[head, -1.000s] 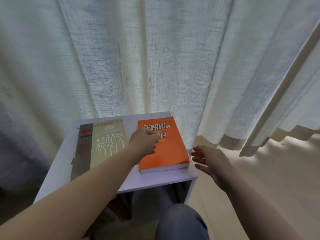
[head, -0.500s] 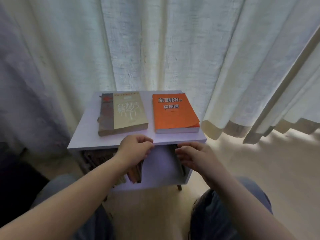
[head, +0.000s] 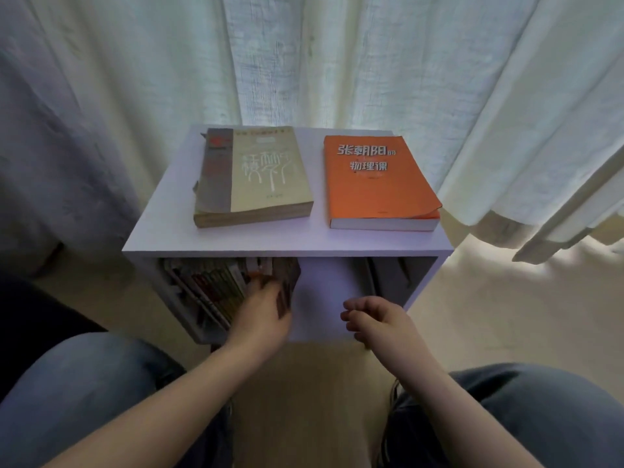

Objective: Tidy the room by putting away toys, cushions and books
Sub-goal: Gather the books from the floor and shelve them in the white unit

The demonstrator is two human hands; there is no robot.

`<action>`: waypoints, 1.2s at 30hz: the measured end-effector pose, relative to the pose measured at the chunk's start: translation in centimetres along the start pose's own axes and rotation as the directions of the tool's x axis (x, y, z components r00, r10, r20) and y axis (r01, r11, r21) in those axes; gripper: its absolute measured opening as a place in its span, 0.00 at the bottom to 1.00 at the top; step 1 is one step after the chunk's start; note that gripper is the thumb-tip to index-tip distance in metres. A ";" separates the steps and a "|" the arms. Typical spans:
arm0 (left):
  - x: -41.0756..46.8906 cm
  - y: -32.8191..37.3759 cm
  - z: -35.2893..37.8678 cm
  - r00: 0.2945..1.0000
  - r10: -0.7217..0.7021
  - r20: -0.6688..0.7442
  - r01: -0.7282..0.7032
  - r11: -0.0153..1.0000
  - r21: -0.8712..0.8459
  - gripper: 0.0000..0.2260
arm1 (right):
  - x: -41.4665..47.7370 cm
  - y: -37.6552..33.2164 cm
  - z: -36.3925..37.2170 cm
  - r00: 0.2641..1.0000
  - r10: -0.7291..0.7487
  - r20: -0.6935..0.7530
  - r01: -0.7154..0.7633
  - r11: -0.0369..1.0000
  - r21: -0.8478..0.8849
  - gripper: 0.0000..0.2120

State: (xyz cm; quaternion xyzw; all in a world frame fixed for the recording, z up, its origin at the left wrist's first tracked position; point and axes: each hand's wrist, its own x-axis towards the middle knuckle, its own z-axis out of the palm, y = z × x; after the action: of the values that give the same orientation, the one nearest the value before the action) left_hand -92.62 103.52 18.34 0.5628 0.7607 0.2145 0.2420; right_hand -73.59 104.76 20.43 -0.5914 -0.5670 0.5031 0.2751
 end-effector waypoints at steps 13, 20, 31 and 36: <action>2.1 -1.5 2.2 0.996 0.074 0.050 -0.086 0.944 0.319 0.34 | 1.4 1.6 1.7 0.999 0.025 0.021 -0.024 0.997 -0.080 0.07; 2.5 -2.1 3.6 0.978 0.068 -0.196 -0.054 0.995 0.079 0.25 | 0.9 2.5 2.0 0.997 0.069 0.033 -0.065 0.991 -0.119 0.07; 5.2 -3.0 3.4 0.898 0.109 -0.426 -0.060 0.990 0.127 0.05 | 1.2 3.1 2.2 0.995 0.093 0.025 -0.090 0.988 -0.127 0.09; 5.1 -3.4 3.5 0.890 0.104 -0.445 -0.100 0.994 0.032 0.03 | 1.5 2.9 2.4 0.995 0.090 0.034 -0.085 0.988 -0.127 0.09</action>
State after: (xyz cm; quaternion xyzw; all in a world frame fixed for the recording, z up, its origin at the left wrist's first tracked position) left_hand -94.34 107.63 12.93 0.5389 0.7661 0.3470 0.0475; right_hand -74.81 105.03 16.60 -0.6215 -0.5764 0.4898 0.2038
